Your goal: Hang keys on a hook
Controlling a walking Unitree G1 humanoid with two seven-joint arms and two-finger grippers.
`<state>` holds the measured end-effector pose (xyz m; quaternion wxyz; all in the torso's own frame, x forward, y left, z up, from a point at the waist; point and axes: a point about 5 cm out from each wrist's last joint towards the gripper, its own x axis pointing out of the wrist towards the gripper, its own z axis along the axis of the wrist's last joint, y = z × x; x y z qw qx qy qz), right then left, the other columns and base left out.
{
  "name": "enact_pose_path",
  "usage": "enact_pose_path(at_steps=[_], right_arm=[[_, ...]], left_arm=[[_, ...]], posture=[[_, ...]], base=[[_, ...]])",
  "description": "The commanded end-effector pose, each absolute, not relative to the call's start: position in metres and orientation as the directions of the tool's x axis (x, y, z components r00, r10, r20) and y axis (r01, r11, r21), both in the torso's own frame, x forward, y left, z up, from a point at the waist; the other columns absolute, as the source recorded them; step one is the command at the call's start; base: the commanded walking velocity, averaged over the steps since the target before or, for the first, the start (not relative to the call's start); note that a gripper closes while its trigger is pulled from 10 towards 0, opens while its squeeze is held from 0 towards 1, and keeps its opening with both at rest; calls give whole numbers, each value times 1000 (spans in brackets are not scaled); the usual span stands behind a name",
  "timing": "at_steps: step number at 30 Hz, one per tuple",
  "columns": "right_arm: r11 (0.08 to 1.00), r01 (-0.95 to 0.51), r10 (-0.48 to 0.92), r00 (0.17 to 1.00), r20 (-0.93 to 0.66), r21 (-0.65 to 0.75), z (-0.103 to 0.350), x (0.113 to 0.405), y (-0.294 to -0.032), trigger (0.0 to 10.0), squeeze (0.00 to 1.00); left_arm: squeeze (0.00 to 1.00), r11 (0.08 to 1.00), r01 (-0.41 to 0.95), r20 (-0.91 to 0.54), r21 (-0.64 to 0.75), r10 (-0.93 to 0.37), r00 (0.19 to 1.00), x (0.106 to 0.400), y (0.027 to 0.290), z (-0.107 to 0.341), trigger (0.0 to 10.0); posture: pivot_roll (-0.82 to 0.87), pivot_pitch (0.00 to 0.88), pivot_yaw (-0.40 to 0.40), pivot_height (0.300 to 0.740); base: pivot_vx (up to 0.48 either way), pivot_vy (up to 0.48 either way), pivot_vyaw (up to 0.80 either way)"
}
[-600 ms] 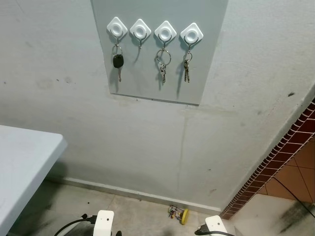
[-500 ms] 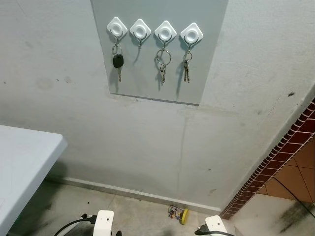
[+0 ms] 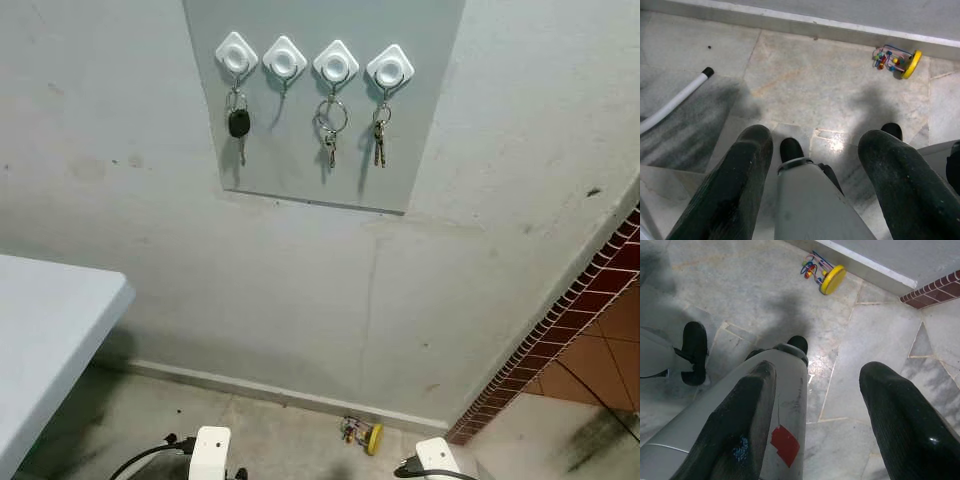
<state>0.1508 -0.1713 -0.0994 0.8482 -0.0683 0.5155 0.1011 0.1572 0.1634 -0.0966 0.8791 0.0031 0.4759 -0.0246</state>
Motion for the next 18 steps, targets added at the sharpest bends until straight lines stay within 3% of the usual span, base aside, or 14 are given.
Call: enact_pose_path(at_steps=[1, 18], right_arm=[[973, -233, 105, 446, -889, -2, -99, 152, -170, 10000, 0], [972, -236, 108, 447, -888, -1, -99, 153, -170, 10000, 0]], left_arm=[[0, 999, 44, -837, -10, -33, 546, 159, 166, -96, 10000], [0, 999, 44, -836, -9, -32, 547, 160, 166, -95, 10000]], posture=[[-119, 0, 1, 740], [-115, 0, 1, 740]], base=[[0, 0, 0], [0, 0, 0]])
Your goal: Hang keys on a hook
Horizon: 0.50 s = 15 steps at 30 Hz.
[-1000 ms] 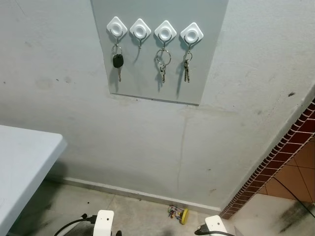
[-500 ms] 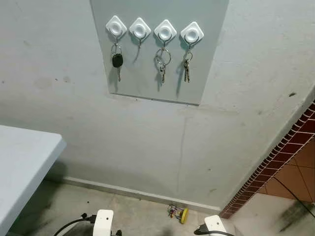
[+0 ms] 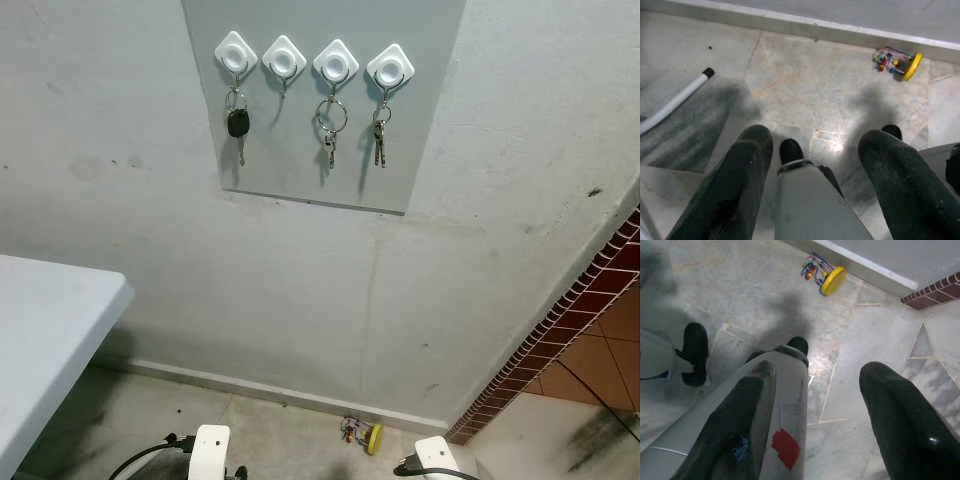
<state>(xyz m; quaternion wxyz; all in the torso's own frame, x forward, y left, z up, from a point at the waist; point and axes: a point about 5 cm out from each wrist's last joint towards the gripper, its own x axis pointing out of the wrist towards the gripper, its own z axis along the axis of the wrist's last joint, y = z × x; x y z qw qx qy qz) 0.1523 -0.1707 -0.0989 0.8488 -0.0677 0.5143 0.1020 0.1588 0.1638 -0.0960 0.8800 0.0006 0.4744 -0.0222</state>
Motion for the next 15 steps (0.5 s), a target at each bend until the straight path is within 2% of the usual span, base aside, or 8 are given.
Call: enact_pose_path(at_steps=[1, 2, 15], right_arm=[[971, -241, 110, 446, -888, 0, -99, 153, -170, 10000, 0], [970, -242, 111, 445, -888, 0, -99, 153, -170, 10000, 0], [967, -255, 115, 443, -889, -2, -99, 153, -169, 10000, 0]], left_arm=[[0, 999, 43, -836, -8, -31, 547, 160, 167, -95, 10000], [0, 999, 43, -837, -9, -30, 547, 160, 167, -95, 10000], [0, 999, 40, -838, -12, -32, 545, 160, 167, -96, 10000]], posture=[[-115, 0, 1, 740], [-115, 0, 1, 740], [-114, 0, 1, 740]], base=[[0, 0, 0], [0, 0, 0], [0, 0, 800]])
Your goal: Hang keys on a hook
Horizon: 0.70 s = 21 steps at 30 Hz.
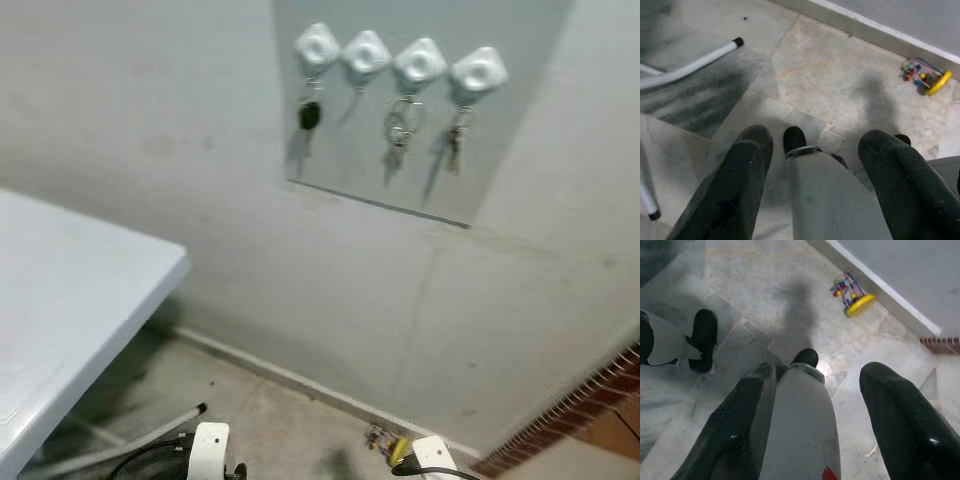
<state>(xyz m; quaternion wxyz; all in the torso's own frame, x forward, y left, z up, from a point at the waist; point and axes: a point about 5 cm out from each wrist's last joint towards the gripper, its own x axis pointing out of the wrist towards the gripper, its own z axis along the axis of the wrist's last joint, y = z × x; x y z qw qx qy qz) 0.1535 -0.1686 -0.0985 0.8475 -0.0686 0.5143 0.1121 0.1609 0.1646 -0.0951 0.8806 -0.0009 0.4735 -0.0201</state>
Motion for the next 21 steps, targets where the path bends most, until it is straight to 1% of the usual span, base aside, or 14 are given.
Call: enact_pose_path(at_steps=[1, 21], right_arm=[[967, -255, 115, 443, -889, -2, -99, 153, -169, 10000, 0], [964, -267, 120, 441, -889, -3, -99, 154, -167, 10000, 0]], left_arm=[[0, 999, 40, -838, -12, -32, 545, 160, 166, -96, 10000], [0, 999, 49, -837, -8, -34, 545, 161, 166, -95, 10000]], posture=[[-114, 0, 1, 740], [-111, 0, -2, 740]], base=[[0, 0, 800], [0, 0, 800]])
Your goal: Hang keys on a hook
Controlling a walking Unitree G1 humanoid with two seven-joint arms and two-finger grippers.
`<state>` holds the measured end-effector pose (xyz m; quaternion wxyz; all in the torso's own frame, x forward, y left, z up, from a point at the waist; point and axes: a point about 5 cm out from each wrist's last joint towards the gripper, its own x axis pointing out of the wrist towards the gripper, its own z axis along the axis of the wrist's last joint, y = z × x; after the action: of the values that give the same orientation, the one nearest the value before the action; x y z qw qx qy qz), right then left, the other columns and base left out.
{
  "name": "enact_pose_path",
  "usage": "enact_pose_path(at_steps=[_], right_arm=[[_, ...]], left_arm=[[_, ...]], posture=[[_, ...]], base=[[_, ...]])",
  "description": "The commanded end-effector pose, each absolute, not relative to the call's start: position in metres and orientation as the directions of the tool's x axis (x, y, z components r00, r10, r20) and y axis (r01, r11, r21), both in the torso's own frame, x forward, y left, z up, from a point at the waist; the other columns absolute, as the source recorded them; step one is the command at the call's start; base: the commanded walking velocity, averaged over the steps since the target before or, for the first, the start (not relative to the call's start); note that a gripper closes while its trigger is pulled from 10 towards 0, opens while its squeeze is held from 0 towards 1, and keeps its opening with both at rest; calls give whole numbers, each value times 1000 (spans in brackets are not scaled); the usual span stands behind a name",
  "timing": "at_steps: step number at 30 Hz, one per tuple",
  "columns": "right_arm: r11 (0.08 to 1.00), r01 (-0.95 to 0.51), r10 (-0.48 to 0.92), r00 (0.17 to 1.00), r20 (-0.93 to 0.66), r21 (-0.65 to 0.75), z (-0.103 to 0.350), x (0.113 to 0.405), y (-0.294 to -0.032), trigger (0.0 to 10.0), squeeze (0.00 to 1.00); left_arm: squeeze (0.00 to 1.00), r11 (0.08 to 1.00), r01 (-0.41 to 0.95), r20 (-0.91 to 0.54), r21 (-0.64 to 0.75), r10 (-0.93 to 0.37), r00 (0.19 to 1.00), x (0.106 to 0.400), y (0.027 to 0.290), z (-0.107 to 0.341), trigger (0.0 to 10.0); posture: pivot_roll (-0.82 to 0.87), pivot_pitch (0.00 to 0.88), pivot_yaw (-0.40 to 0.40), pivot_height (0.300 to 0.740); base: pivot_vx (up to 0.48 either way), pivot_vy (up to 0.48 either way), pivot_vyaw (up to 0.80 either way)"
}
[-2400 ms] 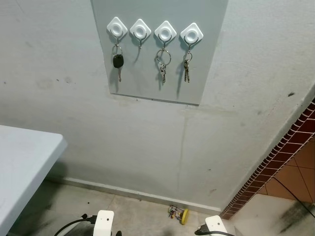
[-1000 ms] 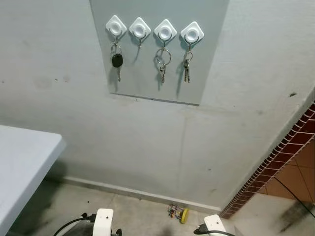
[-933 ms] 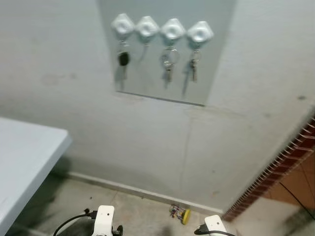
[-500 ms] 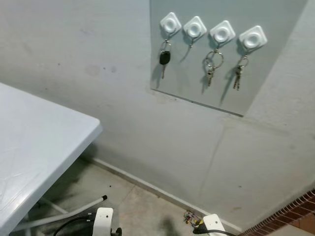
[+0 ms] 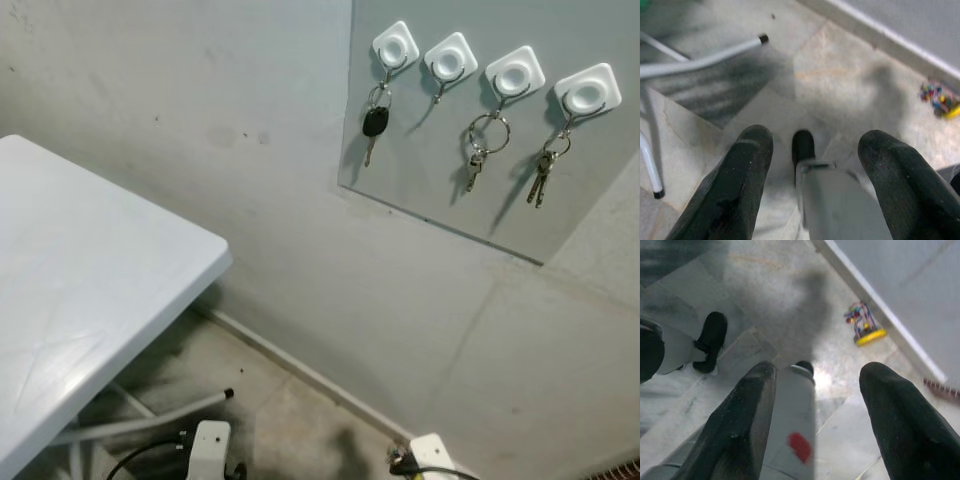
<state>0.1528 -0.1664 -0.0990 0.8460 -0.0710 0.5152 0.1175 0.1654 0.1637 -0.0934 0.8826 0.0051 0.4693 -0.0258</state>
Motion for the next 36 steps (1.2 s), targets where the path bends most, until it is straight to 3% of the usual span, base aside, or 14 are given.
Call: enact_pose_path(at_steps=[1, 36], right_arm=[[964, -267, 120, 441, -889, -3, -99, 154, -167, 10000, 0], [960, -278, 126, 434, -892, 0, -100, 151, -166, 10000, 0]], left_arm=[[0, 999, 49, -837, -8, -34, 545, 161, 166, -95, 10000], [0, 998, 65, -841, -1, -36, 540, 160, 166, -96, 10000]], posture=[[-111, 0, -2, 740], [-111, 0, 2, 740]], base=[[0, 0, 800], [0, 0, 800]])
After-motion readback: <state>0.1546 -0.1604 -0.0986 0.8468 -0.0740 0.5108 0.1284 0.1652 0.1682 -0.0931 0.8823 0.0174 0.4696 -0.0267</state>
